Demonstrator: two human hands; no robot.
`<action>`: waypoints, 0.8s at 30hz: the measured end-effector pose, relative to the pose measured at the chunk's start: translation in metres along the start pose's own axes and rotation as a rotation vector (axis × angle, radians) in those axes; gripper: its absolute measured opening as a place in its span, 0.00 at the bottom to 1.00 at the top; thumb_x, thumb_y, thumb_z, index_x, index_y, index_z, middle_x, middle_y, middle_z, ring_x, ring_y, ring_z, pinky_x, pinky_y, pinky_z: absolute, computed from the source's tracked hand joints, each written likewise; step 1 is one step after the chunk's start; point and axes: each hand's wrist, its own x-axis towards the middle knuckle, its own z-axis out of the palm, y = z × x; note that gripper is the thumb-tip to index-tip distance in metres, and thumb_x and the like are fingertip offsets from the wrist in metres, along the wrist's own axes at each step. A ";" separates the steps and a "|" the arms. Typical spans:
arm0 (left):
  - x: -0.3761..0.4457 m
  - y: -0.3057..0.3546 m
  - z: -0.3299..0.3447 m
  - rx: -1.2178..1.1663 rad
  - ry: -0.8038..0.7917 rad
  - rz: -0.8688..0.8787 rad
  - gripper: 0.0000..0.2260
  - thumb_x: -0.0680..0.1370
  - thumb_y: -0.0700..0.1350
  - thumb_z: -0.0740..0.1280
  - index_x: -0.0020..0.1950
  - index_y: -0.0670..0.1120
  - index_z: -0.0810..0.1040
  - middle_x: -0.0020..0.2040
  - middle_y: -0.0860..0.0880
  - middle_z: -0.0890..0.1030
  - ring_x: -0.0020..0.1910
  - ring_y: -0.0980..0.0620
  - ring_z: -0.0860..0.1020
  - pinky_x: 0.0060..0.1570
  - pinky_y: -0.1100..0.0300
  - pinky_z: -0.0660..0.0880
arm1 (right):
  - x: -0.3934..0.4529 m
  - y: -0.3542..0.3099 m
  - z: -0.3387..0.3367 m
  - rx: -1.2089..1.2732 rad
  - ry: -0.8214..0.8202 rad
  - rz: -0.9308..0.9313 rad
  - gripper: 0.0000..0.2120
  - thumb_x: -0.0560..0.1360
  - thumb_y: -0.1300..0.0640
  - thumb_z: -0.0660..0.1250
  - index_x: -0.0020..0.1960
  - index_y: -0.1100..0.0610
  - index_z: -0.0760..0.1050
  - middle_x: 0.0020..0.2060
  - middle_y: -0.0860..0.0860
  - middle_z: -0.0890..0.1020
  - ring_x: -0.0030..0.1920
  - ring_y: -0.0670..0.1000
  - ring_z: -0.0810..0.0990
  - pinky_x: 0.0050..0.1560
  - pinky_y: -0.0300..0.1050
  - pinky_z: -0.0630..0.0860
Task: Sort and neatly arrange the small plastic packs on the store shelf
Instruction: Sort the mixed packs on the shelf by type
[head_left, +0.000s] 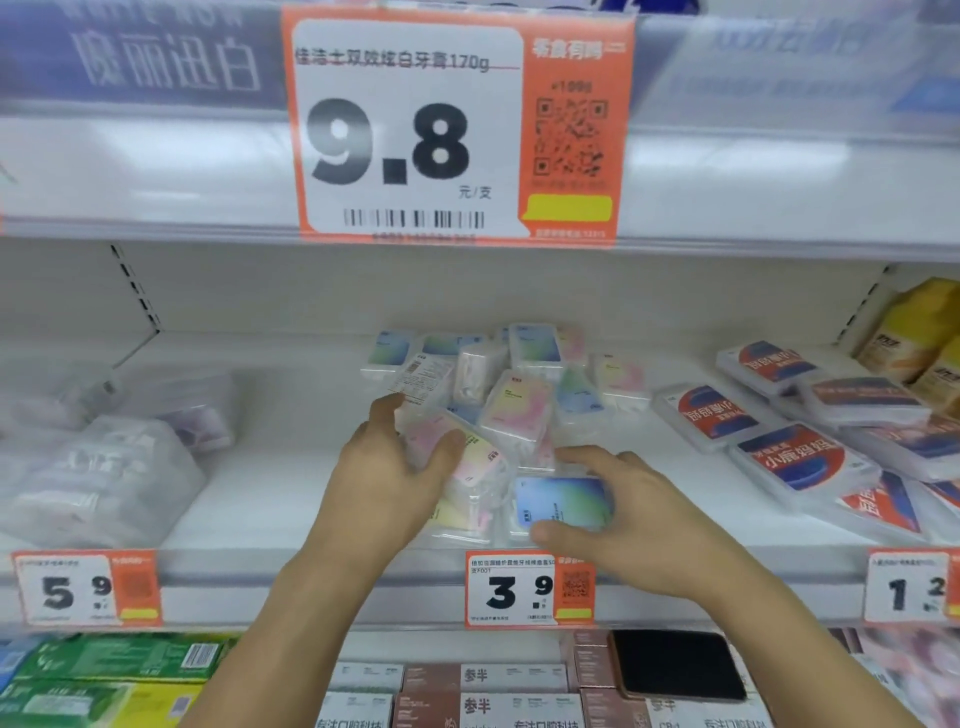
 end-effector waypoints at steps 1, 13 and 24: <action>0.000 0.000 -0.001 -0.007 0.000 -0.004 0.30 0.75 0.61 0.66 0.73 0.51 0.64 0.56 0.46 0.79 0.54 0.47 0.77 0.46 0.59 0.70 | 0.001 0.000 -0.001 -0.009 -0.006 0.001 0.37 0.66 0.34 0.73 0.71 0.36 0.63 0.57 0.45 0.71 0.62 0.47 0.72 0.61 0.42 0.72; -0.011 -0.009 -0.025 0.106 0.071 0.267 0.18 0.75 0.54 0.65 0.65 0.54 0.74 0.65 0.51 0.73 0.63 0.49 0.70 0.58 0.57 0.69 | 0.056 0.058 -0.055 -0.435 0.400 0.141 0.23 0.74 0.43 0.66 0.68 0.48 0.74 0.66 0.55 0.75 0.64 0.61 0.74 0.65 0.55 0.70; -0.009 0.023 0.028 0.352 0.006 0.402 0.19 0.74 0.56 0.61 0.63 0.55 0.76 0.65 0.50 0.74 0.67 0.46 0.66 0.63 0.49 0.65 | 0.063 0.115 -0.105 -0.616 0.419 0.288 0.19 0.76 0.45 0.63 0.65 0.49 0.73 0.63 0.55 0.75 0.62 0.62 0.73 0.64 0.61 0.65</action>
